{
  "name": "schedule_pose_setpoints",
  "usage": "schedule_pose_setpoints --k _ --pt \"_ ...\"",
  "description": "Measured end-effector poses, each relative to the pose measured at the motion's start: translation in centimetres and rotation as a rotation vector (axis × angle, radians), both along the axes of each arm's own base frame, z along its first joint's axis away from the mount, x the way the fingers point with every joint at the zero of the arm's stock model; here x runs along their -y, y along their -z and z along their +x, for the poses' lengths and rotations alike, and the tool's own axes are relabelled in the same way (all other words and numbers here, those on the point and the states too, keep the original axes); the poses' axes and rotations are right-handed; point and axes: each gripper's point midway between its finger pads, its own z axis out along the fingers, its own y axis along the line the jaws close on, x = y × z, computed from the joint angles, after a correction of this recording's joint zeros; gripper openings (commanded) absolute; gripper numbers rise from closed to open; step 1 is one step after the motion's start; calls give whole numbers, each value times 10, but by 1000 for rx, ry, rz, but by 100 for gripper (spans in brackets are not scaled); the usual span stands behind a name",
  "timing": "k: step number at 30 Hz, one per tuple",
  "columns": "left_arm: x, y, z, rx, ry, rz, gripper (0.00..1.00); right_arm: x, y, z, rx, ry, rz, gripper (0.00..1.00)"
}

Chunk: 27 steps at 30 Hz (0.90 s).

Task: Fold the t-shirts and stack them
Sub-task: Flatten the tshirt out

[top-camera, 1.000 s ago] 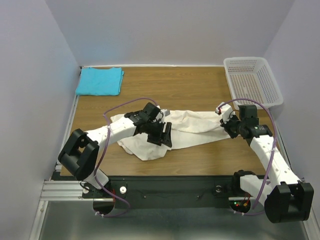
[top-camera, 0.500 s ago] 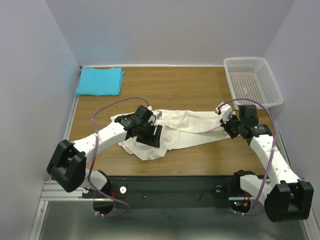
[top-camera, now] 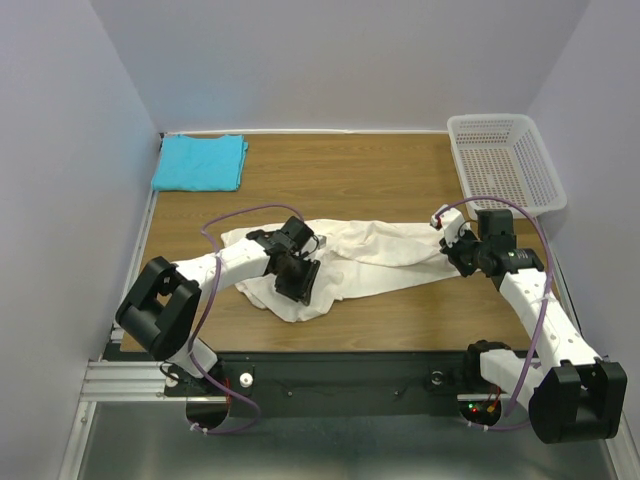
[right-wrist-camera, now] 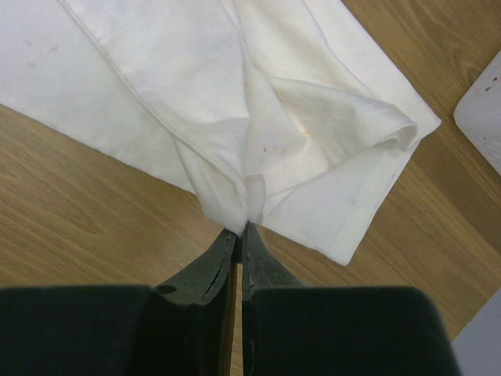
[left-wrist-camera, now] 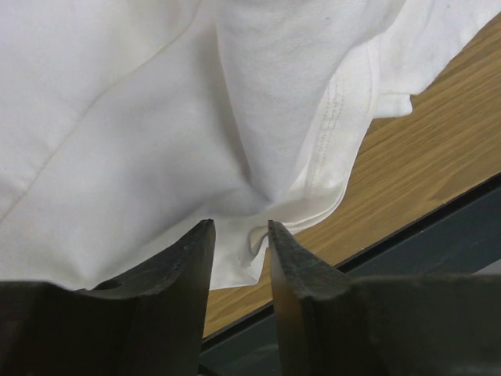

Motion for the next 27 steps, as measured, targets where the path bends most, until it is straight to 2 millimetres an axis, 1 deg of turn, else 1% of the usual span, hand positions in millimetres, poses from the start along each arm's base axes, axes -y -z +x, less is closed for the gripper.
schedule_pose_setpoints --k 2,5,8,9,12,14,19,23,27 --pt "1 0 -1 -5 6 -6 38 0 0 0 0 0 0 1" --pt "4 -1 -5 -14 19 -18 29 0 0 0 0 0 0 1" --pt "6 -2 -7 -27 26 -32 28 0 0 0 0 0 0 0" --pt "7 -2 -8 -30 27 -35 31 0 0 0 0 0 0 0" --pt "6 -3 -10 -40 31 -31 52 0 0 0 -1 0 0 1" --pt "4 -3 -12 -42 34 -22 57 0 0 0 -1 -1 0 1" --pt "1 -6 -12 -30 28 -10 57 0 0 0 -1 0 0 1" --pt "3 -9 -11 -28 31 -22 57 0 0 0 -1 0 0 1" --pt "7 -13 -14 -43 41 -48 54 0 0 0 -1 0 0 1"
